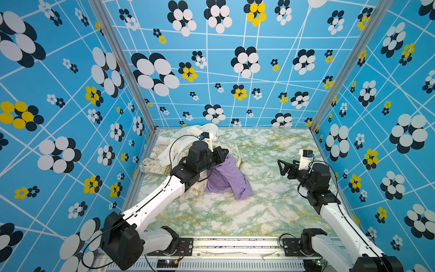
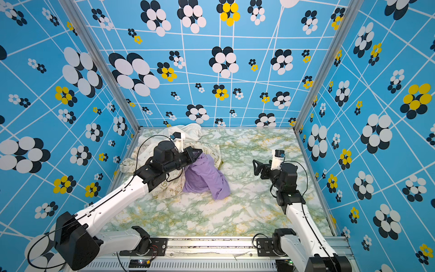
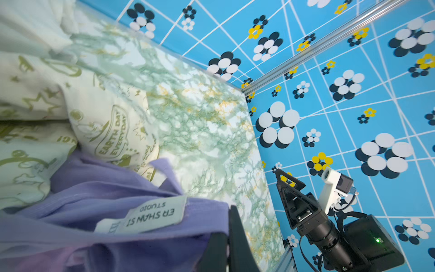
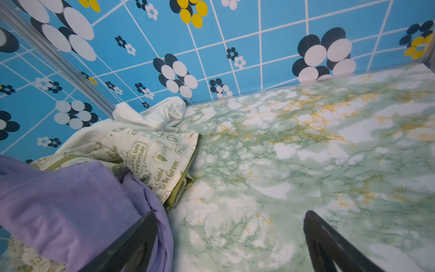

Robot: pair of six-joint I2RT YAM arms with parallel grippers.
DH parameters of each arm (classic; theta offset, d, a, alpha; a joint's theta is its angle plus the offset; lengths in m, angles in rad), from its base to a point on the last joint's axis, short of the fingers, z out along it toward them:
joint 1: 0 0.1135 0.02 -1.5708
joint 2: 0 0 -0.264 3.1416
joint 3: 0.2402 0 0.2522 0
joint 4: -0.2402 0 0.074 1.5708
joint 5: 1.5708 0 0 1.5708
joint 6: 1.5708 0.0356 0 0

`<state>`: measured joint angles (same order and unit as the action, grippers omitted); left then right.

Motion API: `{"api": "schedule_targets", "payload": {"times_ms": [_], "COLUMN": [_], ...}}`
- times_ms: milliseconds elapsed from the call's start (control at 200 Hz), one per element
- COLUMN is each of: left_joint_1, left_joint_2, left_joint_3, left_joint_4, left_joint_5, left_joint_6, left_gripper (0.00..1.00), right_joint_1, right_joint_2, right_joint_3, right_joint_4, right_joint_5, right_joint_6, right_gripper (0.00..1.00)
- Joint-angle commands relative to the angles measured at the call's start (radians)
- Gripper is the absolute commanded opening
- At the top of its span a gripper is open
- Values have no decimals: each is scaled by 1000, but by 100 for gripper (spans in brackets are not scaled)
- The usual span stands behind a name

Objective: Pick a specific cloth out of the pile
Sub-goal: 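Lift the purple shirt with the left gripper while the right gripper reaches to grasp it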

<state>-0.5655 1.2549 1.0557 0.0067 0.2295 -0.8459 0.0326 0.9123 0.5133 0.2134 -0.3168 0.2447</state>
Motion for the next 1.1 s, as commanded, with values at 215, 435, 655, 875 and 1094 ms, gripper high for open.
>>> {"api": "schedule_targets", "payload": {"times_ms": [215, 435, 655, 875, 1094], "left_joint_1": [-26, -45, -87, -134, -144], "left_joint_2": [84, 168, 205, 184, 145], "left_joint_3": [364, 621, 596, 425, 301], "left_joint_4": [-16, -107, -158, -250, -176], "left_joint_5": [178, 243, 233, 128, 115], "left_joint_6": [178, 230, 256, 342, 305], "left_gripper": [0, 0, 0, 0, 0], "right_joint_1": [12, 24, 36, 102, 257], "right_joint_2": [-23, -22, -20, 6, 92], "right_joint_3": [172, 264, 320, 352, 400], "right_joint_4": [-44, -59, -63, -90, -182], "right_joint_5": [-268, -367, -419, -484, -475], "right_joint_6": [3, 10, 15, -12, -126], "right_gripper": [99, 99, 97, 92, 84]}}
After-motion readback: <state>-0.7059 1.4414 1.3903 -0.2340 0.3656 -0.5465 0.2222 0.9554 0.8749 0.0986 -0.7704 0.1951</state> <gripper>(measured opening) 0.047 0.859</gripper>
